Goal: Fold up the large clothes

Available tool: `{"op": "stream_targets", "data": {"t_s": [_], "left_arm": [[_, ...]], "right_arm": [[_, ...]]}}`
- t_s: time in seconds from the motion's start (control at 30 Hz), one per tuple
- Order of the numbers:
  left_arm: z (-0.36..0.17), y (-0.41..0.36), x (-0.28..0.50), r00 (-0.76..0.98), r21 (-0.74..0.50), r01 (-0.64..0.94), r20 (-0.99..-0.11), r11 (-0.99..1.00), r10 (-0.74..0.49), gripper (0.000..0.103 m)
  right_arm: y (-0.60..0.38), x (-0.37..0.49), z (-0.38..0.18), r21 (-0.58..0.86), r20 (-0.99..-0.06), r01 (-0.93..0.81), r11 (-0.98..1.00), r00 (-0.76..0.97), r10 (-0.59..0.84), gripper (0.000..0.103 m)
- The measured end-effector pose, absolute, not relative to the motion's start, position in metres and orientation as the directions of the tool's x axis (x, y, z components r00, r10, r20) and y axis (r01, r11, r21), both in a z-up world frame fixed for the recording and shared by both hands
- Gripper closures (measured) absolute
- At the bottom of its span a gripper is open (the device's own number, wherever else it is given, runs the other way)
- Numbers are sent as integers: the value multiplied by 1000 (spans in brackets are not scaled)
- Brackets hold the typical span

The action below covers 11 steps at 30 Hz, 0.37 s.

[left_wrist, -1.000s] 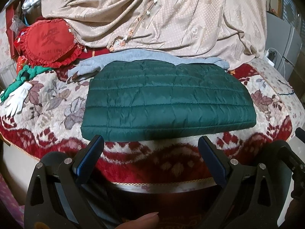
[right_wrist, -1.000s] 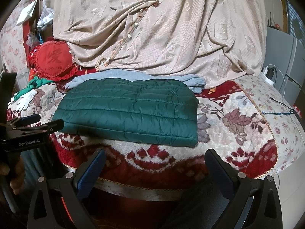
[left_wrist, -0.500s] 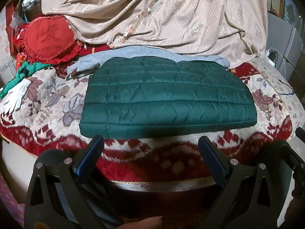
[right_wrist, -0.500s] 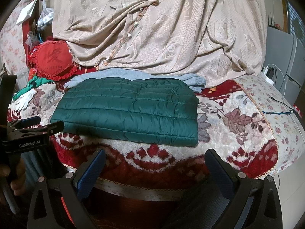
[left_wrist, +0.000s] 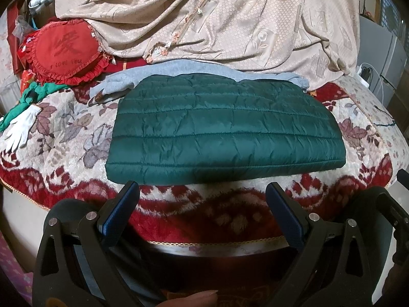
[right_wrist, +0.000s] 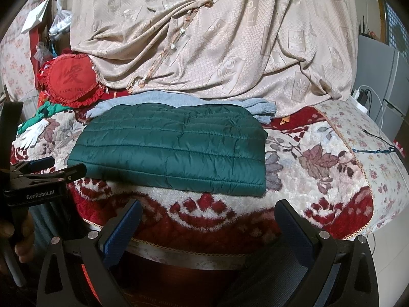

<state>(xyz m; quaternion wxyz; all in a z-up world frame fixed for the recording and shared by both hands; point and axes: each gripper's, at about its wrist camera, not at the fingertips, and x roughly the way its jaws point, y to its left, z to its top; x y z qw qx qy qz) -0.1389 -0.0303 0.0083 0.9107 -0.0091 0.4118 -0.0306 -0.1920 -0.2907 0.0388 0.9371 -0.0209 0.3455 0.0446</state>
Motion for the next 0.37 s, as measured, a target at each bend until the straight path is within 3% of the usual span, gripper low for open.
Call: {"op": "stream_targets", "data": {"t_s": [0.23,0.37], "left_arm": [[8,-30,-140,667,-61,66,-740,996,-89,4],[10,-34,-144,693,-14,63,-719,998,-54,4]], "right_arm": [[-290,-192,39,-10,-649,-99,995,757,69,1],[-288,-190,36,-13,-652,-102,995,755,69,1]]}}
